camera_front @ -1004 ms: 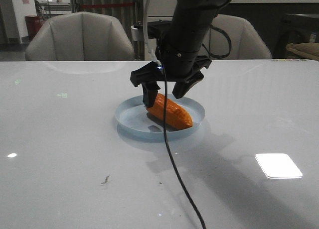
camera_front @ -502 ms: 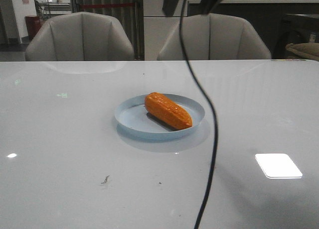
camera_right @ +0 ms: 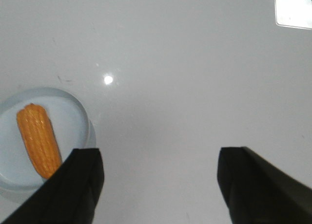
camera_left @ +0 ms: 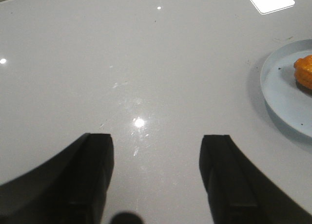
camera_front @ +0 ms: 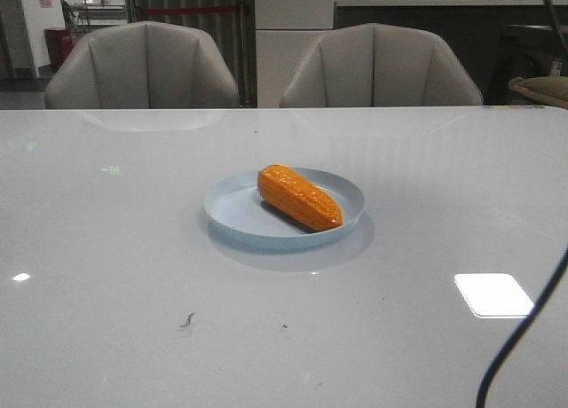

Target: Place corn on plate with both arms

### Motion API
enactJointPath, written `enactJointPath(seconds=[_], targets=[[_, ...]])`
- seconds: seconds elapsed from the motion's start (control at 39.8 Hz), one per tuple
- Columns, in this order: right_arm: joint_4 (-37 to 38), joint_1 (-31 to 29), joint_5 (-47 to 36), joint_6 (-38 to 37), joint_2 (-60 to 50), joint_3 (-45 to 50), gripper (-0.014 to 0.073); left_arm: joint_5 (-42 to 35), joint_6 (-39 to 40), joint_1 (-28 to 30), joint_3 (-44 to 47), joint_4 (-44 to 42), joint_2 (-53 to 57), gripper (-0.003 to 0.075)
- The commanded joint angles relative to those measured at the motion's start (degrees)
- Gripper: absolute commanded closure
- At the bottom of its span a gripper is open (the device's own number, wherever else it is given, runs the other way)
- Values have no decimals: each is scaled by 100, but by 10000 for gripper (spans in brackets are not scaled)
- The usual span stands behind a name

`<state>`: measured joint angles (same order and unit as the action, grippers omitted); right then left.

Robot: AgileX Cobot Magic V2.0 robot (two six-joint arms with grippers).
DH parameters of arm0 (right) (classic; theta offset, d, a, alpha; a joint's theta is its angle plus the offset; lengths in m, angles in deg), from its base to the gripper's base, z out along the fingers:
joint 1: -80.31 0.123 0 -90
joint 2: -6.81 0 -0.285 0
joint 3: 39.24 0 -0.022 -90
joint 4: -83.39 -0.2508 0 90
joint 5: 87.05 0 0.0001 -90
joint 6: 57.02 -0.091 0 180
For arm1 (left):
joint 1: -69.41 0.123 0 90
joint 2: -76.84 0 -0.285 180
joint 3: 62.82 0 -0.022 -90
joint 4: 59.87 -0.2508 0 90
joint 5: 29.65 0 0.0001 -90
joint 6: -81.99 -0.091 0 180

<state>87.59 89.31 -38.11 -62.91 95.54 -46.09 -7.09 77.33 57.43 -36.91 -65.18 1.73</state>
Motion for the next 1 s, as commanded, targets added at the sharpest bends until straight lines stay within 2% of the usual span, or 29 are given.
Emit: enactJointPath(seconds=[0.0, 0.1, 0.25, 0.53, 0.68, 0.98], targets=[[53, -225, -751, 21, -838, 817, 3, -433, 11, 7, -160, 39, 142, 269], [53, -344, -1099, 16, -1405, 1697, 3, -433, 11, 7, -160, 281, 142, 269], [48, -363, -1293, 15, -2009, 2505, 3, -433, 11, 7, -160, 661, 142, 269], [48, -363, -903, 15, -2305, 2923, 3, -455, 11, 7, -160, 661, 142, 275], [48, -363, -847, 15, -2305, 2923, 3, -455, 11, 7, -160, 661, 142, 336], [48, -363, -847, 15, -2305, 2923, 3, -455, 11, 7, -160, 661, 142, 542]])
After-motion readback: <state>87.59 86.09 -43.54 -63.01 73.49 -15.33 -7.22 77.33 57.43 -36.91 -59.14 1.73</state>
